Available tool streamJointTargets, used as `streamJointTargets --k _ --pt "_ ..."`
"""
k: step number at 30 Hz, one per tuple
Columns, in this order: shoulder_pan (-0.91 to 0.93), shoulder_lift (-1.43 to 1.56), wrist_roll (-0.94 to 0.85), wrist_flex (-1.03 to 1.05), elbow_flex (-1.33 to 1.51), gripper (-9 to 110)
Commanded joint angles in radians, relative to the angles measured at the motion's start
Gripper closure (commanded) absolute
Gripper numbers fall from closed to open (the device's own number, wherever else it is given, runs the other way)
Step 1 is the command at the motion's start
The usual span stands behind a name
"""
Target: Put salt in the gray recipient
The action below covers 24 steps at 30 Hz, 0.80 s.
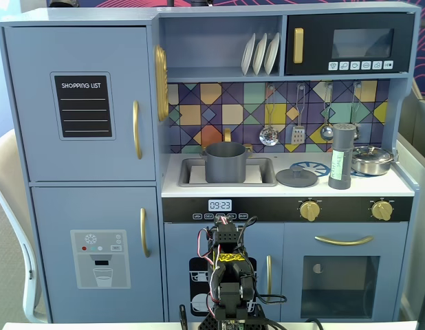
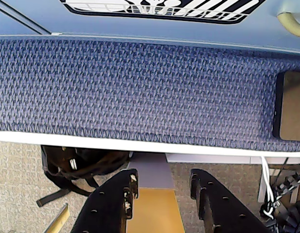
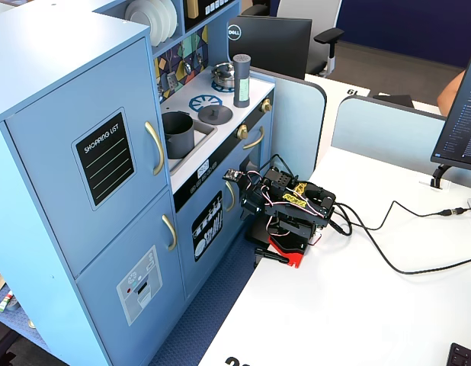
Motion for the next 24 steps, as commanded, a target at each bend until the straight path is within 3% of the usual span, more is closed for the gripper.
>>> streamJointTargets --k 1,17,24 --pt "-0.046 0.012 -0.041 0.006 0.002 101" --pt "-0.035 0.012 -0.049 -0.014 -0.008 101" --pt "0.044 -0.143 0.026 -0.018 -0.279 101"
